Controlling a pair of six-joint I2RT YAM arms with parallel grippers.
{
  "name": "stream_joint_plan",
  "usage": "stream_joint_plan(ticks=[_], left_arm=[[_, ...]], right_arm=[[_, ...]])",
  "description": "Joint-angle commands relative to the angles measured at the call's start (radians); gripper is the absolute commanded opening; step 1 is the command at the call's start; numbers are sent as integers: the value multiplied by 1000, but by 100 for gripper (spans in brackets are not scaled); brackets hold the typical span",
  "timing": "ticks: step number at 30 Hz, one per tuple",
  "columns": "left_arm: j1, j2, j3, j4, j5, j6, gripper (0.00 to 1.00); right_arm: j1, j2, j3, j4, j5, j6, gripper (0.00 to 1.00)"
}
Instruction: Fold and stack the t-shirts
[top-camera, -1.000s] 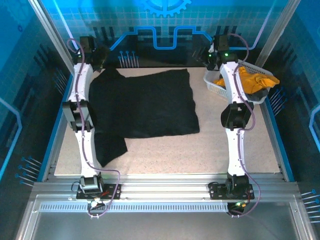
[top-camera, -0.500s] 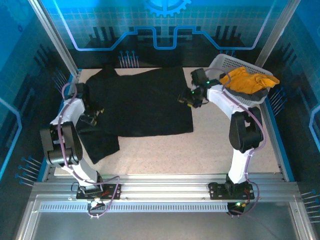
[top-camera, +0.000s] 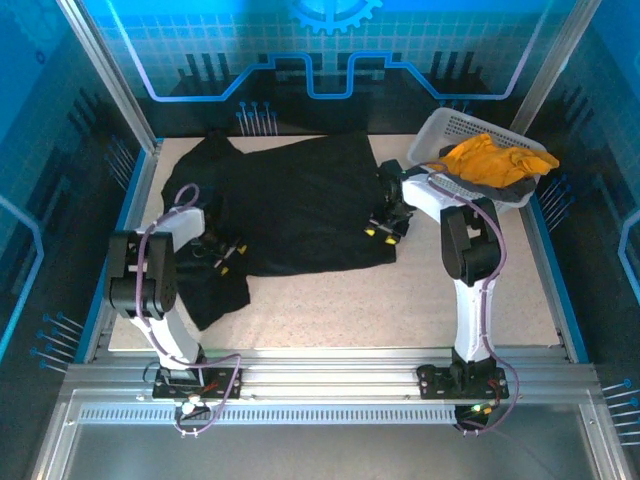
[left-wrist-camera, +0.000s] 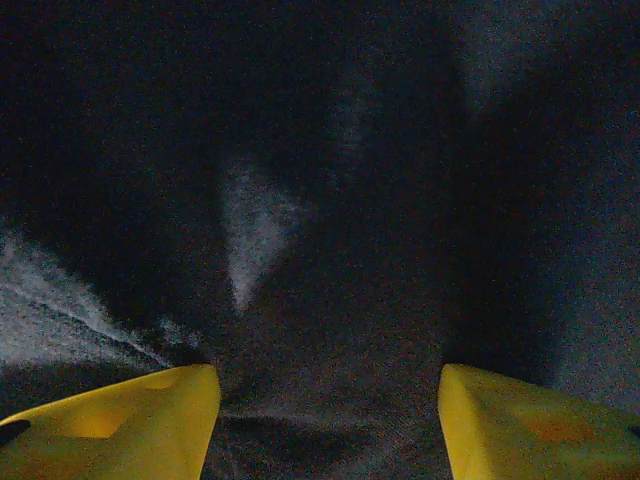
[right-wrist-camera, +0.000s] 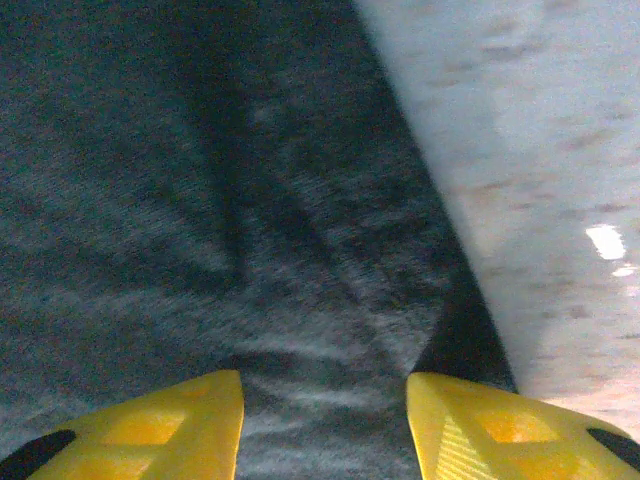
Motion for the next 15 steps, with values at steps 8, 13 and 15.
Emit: stream_joint_plan(ticks=[8,13,15], left_arm=[[-80,-178,-99,-90,2,-67,75],[-80,-421,-167,-278,-126,-171,72],[-77,-512,-222,-325,-155,-202,70]], right_arm=[[-112,-144,-113,5,-25,-90,54],[-83,-228,-57,-47,27,-144,62],[-76,-266,-70,-47,16,-154,64]])
